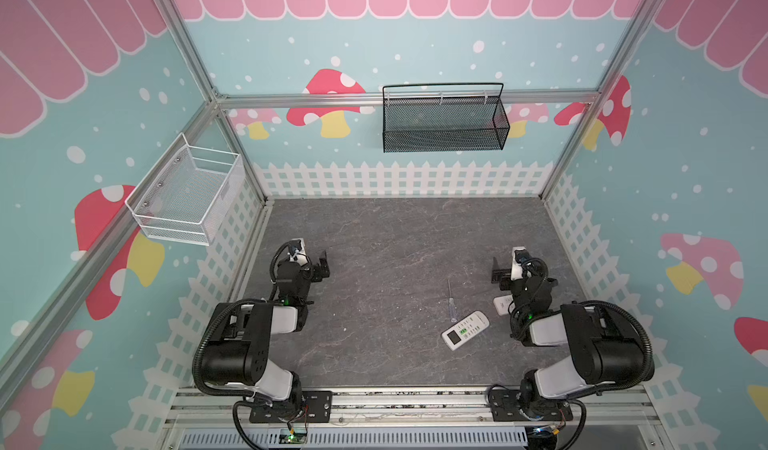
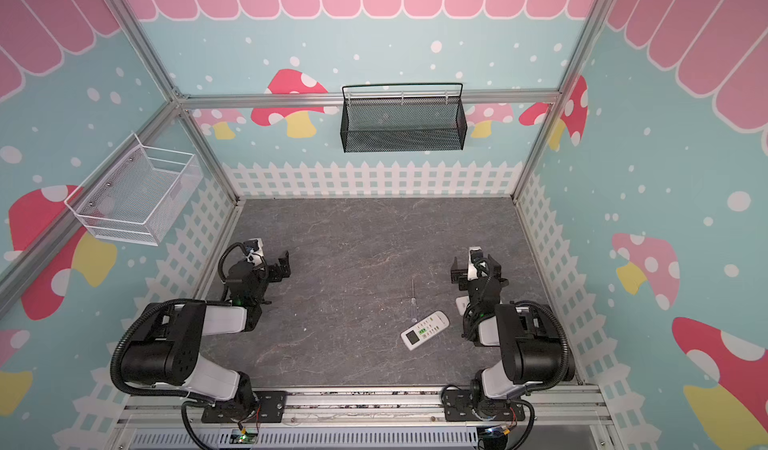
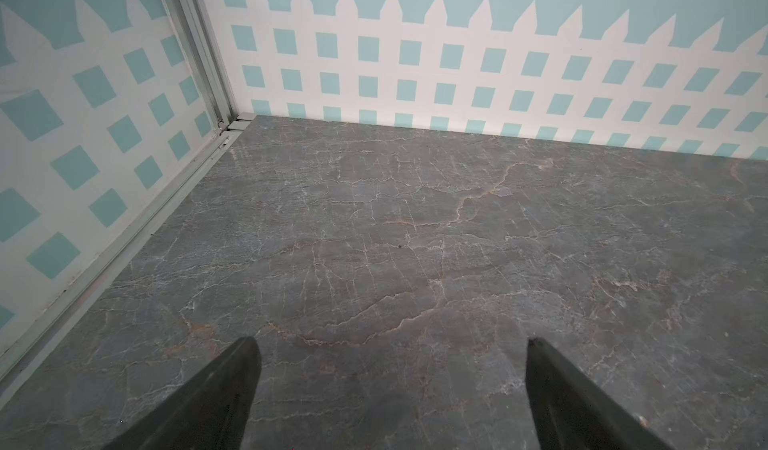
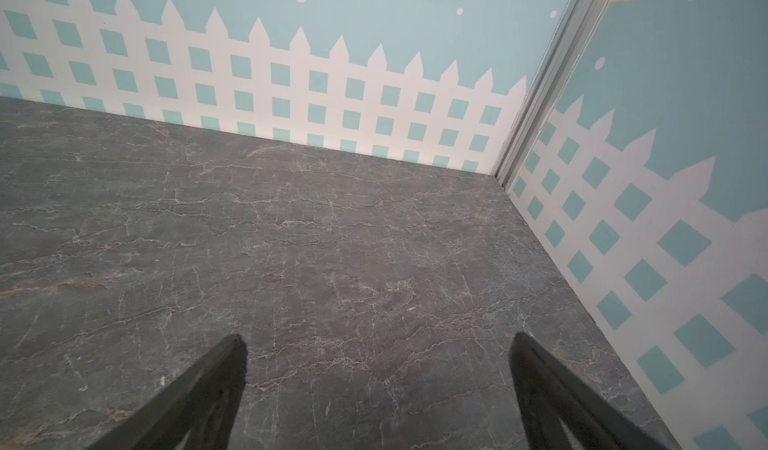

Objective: Unload the batteries from the remote control

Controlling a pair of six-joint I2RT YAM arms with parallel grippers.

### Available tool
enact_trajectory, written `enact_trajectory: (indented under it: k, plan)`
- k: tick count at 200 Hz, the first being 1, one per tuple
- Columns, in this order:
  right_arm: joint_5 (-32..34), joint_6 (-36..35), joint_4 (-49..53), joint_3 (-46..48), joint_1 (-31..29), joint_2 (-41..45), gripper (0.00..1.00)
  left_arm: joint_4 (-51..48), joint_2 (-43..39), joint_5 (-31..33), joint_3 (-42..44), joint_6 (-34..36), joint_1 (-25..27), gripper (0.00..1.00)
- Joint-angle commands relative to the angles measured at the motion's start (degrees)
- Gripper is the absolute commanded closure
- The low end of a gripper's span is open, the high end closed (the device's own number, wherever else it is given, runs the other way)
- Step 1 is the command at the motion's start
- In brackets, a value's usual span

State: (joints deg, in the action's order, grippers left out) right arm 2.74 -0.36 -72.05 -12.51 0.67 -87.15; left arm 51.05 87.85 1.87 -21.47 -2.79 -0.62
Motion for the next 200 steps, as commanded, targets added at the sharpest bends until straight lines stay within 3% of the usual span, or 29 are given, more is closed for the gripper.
enact_trajectory:
  k: [1,200]
  plan:
    - [-0.2,0.1,-1.5,0.3,-0.2,0.0,0.01,-0.4,0.2,-0.5,-1.0,0.1,0.2,0.00]
    - [-0.3,0.0,-1.4,0.3,-0.2,0.1,0.00,0.2,0.6,3.6,-0.9,1.3,2.2,0.00]
